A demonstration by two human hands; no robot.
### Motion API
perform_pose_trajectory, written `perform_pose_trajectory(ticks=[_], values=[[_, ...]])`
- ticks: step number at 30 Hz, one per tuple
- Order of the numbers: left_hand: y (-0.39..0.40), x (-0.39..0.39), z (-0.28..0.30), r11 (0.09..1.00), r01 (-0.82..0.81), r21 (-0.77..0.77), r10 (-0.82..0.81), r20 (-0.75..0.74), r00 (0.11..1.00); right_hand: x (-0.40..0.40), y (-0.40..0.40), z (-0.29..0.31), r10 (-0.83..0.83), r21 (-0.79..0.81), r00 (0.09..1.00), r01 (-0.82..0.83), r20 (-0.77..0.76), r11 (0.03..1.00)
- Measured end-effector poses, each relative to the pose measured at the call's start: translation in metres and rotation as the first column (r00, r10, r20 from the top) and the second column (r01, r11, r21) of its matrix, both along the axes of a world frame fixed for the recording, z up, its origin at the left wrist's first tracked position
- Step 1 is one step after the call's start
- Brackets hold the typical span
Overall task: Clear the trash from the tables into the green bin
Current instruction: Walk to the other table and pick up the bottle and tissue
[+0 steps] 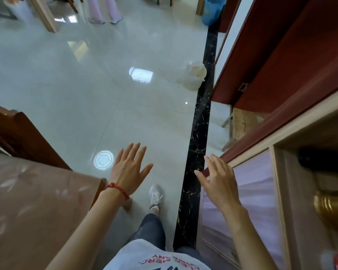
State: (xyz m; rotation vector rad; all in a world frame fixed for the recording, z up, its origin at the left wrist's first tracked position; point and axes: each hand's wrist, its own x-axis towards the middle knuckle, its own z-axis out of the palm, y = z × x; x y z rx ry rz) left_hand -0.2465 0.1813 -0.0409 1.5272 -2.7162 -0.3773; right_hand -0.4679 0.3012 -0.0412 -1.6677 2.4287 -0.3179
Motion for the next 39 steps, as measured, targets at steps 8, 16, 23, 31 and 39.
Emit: perform_pose_trajectory(ticks=[8, 16, 23, 31, 39], values=[[-0.130, -0.048, -0.004, 0.999, 0.033, 0.002, -0.033, 0.016, 0.999, -0.039, -0.127, 0.005, -0.022, -0.019, 1.000, 0.022, 0.017, 1.000], [-0.231, -0.097, 0.003, 0.999, 0.045, 0.017, -0.045, 0.022, 0.999, -0.087, -0.224, 0.010, -0.037, -0.015, 0.999, 0.037, 0.024, 0.999], [-0.309, -0.154, -0.005, 1.000, -0.015, 0.018, 0.015, 0.001, 1.000, -0.150, -0.322, 0.004, 0.021, -0.006, 1.000, -0.021, 0.001, 1.000], [-0.405, -0.227, 0.006, 0.990, -0.137, 0.027, 0.138, -0.013, 0.990, -0.238, -0.444, 0.016, 0.149, 0.013, 0.989, -0.149, -0.012, 0.989], [-0.490, -0.245, 0.008, 0.963, -0.263, 0.057, 0.265, -0.033, 0.964, -0.270, -0.557, 0.020, 0.263, 0.012, 0.965, -0.263, -0.020, 0.965]])
